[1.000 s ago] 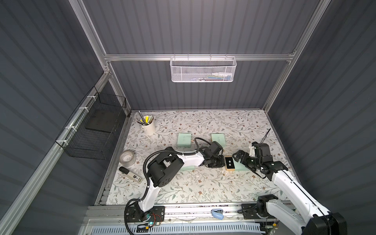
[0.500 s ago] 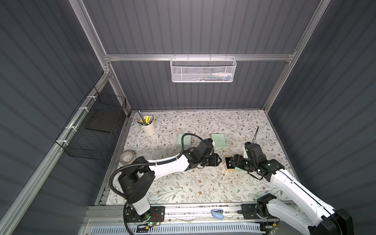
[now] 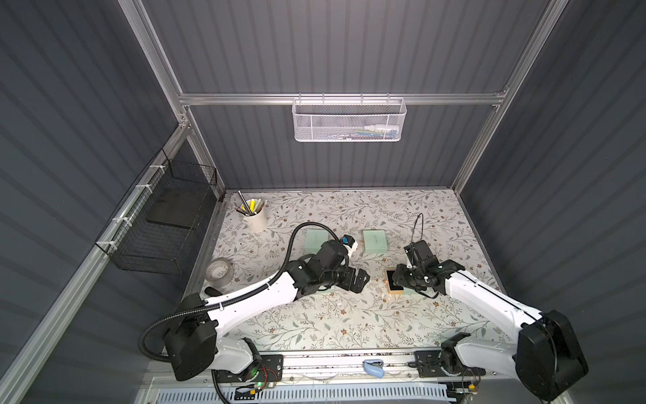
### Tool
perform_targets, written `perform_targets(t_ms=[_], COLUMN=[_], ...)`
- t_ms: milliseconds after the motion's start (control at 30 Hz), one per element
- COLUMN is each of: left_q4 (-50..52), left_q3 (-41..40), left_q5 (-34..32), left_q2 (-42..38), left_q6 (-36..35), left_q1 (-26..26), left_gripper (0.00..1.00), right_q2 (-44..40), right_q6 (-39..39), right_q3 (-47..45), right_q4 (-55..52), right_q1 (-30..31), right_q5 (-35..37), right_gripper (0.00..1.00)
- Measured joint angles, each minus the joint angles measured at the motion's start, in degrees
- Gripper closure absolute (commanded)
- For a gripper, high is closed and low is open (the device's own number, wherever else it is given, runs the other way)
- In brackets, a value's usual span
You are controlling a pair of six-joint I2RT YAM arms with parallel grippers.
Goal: Take out the earrings from the drawer-style jewelry box
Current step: Pick up the earring from the drawer.
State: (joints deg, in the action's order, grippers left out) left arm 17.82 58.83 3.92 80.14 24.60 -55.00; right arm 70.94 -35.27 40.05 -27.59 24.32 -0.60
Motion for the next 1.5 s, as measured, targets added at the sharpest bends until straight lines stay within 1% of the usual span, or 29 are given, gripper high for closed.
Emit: perform_targets(t_ms=[167, 333, 433, 567, 667, 767, 967, 1167, 1500], left_q4=[6.1, 11.4, 13.4, 14.0, 11.6, 10.8, 9.6, 9.2, 9.1], left_q3=[7.0, 11.1, 12.1, 11.8, 8.7, 6.3, 4.9, 4.4, 4.4], left_q5=[3.8, 6.4, 6.7, 6.8, 6.6, 5.9, 4.8, 4.2, 3.5], left_q2=[3.1, 3.3, 3.3, 3.2, 1.4, 0.0, -0.9, -2.6, -2.8], left_q6=[-2.6, -5.8, -8.0, -10.1, -11.1, -12.1, -13.3, -13.9, -14.0], left_q1=[0.0, 0.0, 0.0, 0.0, 0.0, 0.0, 0.0, 0.0, 0.0], left_gripper=[0.00, 0.00, 0.00, 0.00, 0.00, 0.00, 0.00, 0.00, 0.00], right_q2=[3.4, 5.9, 7.4, 9.0, 10.3, 11.3, 11.8, 13.2, 13.9], right_q6=[0.8, 1.3, 1.4, 1.5, 1.5, 1.7, 1.9, 1.9, 1.9], right_q3=[1.2, 2.3, 2.7, 2.8, 3.0, 3.6, 4.3, 4.9, 5.2], right_q4=[1.0, 1.5, 1.8, 2.1, 2.3, 2.3, 2.3, 2.1, 1.7], right_q1=[0.0, 0.0, 0.0, 0.0, 0.0, 0.2, 0.7, 1.5, 3.3], right_q5=[0.0, 0.0, 0.0, 0.0, 0.0, 0.4, 1.4, 2.9, 5.4], right_gripper=[0.62, 0.67, 0.67, 0.67, 0.70, 0.71, 0.74, 0.74, 0.79])
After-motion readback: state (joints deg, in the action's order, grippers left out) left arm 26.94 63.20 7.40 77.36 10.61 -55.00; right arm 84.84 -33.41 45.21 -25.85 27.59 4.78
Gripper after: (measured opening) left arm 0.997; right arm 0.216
